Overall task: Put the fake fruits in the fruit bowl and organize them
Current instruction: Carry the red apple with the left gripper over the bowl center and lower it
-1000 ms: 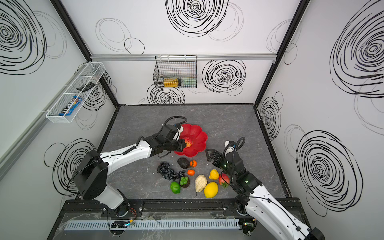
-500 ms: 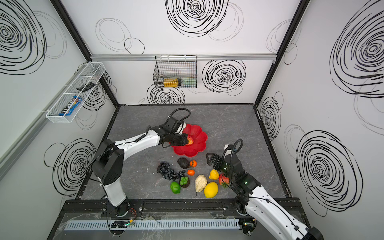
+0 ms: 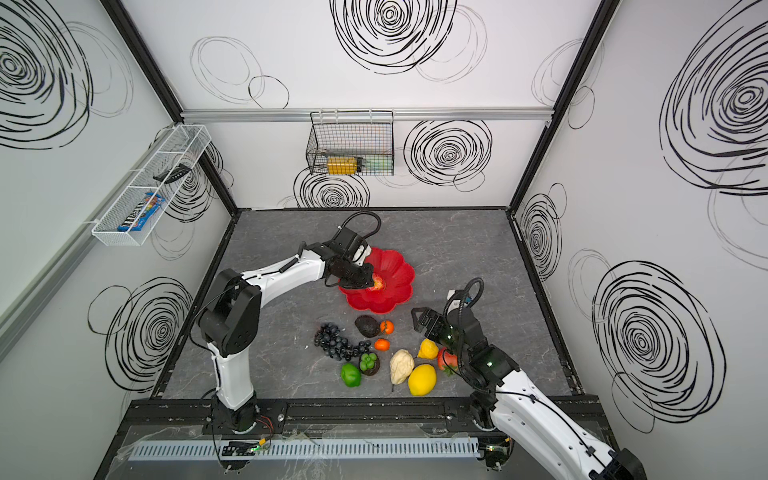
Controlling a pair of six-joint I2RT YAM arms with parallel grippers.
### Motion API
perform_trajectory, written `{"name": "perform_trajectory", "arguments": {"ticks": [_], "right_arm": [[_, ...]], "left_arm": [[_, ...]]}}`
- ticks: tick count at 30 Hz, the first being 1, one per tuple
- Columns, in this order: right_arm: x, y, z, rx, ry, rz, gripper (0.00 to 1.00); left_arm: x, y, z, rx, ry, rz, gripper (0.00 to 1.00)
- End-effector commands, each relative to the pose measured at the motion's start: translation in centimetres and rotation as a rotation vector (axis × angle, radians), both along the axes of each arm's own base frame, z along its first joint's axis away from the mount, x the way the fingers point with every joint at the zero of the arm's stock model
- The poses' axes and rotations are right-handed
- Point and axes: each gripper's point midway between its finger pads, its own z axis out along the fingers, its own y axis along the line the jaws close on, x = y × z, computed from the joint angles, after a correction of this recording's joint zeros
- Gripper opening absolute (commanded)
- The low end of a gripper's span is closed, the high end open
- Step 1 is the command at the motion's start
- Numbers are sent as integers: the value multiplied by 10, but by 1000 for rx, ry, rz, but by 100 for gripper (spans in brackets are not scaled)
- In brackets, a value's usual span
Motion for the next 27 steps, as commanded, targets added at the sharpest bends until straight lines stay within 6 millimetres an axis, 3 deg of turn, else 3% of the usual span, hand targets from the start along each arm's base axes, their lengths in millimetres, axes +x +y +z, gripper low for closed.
{"name": "perform_trajectory", "arguments": {"ticks": [1, 13, 14, 27], "right_arm": [[2, 1, -2, 11, -2, -3, 98], [0, 1, -7, 22, 13, -4, 98], [0, 2, -6, 23, 12, -3, 98], [-1, 2, -9, 25, 19, -2, 98]], "left_arm": [[3, -3, 1, -8, 15, -25, 0], [13, -7, -8, 49, 20, -33, 2], [15, -6, -9, 57, 17, -28, 7], [26, -9, 3, 68, -31, -15, 19]]}}
